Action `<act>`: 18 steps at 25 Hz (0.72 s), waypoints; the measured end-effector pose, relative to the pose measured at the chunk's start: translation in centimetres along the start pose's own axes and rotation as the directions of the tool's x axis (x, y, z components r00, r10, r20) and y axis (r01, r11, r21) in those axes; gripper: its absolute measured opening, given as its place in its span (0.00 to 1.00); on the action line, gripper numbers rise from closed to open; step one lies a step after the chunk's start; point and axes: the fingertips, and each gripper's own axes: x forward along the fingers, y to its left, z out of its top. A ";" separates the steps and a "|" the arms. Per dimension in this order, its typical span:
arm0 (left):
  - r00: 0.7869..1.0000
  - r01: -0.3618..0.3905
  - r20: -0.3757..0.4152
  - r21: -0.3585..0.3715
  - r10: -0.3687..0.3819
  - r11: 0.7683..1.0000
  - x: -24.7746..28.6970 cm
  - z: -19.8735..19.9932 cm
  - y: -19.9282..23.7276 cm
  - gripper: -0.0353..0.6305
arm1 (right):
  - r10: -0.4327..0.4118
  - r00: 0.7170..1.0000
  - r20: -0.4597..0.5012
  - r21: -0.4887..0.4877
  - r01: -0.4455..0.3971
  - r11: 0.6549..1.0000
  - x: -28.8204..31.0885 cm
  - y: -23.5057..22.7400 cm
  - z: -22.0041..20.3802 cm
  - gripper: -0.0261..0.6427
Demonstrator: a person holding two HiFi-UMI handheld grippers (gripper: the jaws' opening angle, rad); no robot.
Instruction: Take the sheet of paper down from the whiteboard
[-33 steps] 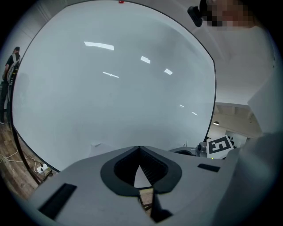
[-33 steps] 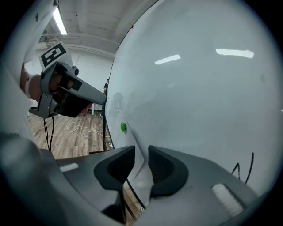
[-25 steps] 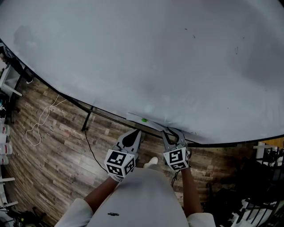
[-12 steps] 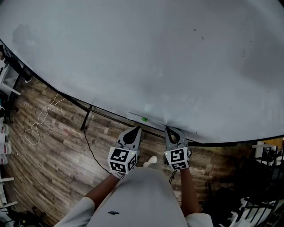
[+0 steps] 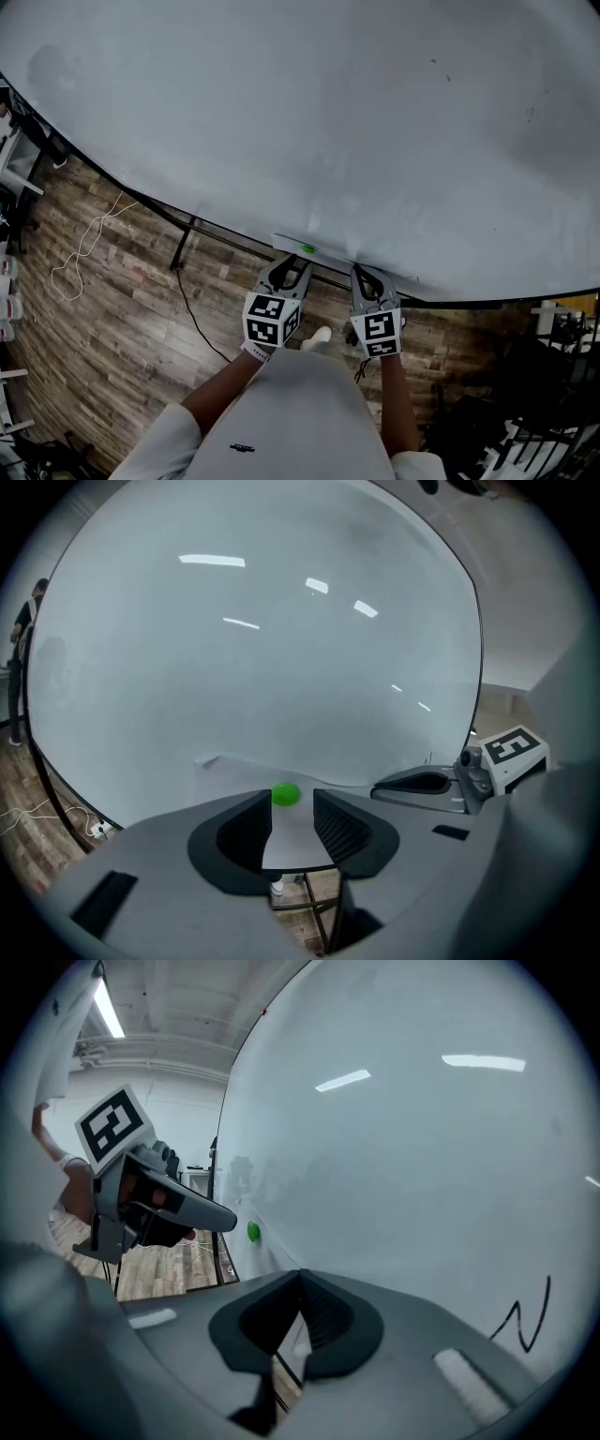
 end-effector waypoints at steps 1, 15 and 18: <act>1.000 0.000 -0.002 -0.007 0.000 1.000 0.3 -0.1 0.0 0.26 | 0.000 1.000 0.000 0.004 0.000 1.000 0.0 0.0 0.0 0.06; 0.998 -0.059 -0.027 -0.038 0.058 0.998 3.1 -0.4 0.8 0.31 | 0.008 1.000 -0.001 0.017 -0.008 1.000 0.0 0.0 0.0 0.06; 0.997 -0.073 -0.032 -0.040 0.072 0.997 3.5 -0.4 0.8 0.31 | 0.006 1.000 -0.002 0.021 -0.006 1.000 -0.1 -0.1 -0.1 0.06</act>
